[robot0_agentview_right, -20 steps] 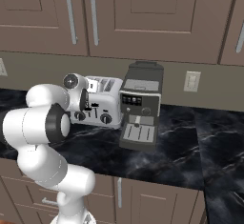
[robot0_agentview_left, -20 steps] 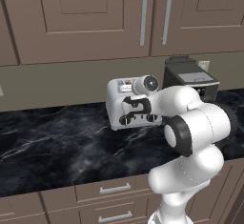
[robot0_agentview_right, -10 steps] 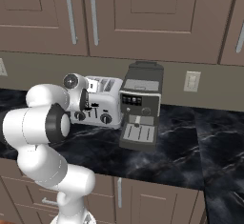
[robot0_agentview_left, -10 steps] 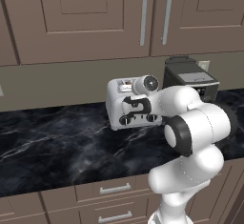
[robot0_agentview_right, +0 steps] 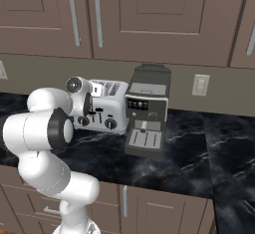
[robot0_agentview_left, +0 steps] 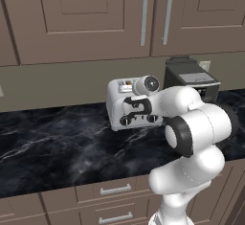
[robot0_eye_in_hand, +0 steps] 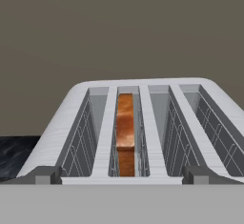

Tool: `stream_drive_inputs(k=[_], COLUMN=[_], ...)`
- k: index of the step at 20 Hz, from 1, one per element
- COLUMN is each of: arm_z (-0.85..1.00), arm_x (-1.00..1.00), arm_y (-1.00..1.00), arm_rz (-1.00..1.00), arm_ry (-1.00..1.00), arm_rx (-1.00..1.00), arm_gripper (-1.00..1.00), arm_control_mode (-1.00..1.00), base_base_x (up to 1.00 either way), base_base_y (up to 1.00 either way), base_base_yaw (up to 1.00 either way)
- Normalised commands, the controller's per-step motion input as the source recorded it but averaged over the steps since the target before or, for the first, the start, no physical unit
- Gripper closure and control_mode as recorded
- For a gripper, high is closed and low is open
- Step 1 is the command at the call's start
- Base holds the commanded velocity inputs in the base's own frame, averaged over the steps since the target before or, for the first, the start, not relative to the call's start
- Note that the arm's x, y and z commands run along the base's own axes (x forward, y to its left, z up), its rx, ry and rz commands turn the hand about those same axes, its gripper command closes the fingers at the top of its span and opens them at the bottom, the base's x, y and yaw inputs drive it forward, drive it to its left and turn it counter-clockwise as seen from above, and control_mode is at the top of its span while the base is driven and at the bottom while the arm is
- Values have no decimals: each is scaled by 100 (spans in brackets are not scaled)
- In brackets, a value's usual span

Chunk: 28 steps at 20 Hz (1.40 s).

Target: Start the toaster. Once the lever pops up, take the bread to the plate on the dining counter.

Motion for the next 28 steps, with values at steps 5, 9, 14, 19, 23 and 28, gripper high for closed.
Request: stream_drive_inputs(k=[5,9,14,19,23,28], arm_z=[0,0,0,0,0,0], arm_x=[0,0,0,0,0,0], arm_y=[0,0,0,0,0,0], arm_rz=[0,0,0,0,0,0], arm_ry=[0,0,0,0,0,0], arm_rx=[0,0,0,0,0,0], arm_gripper=[-100,-100,-100,-100,-100,-100], arm_control_mode=[-100,-100,-100,-100,-100,-100], base_base_x=[0,0,0,0,0,0], base_base_y=[0,0,0,0,0,0], base_base_yaw=[0,0,0,0,0,0])
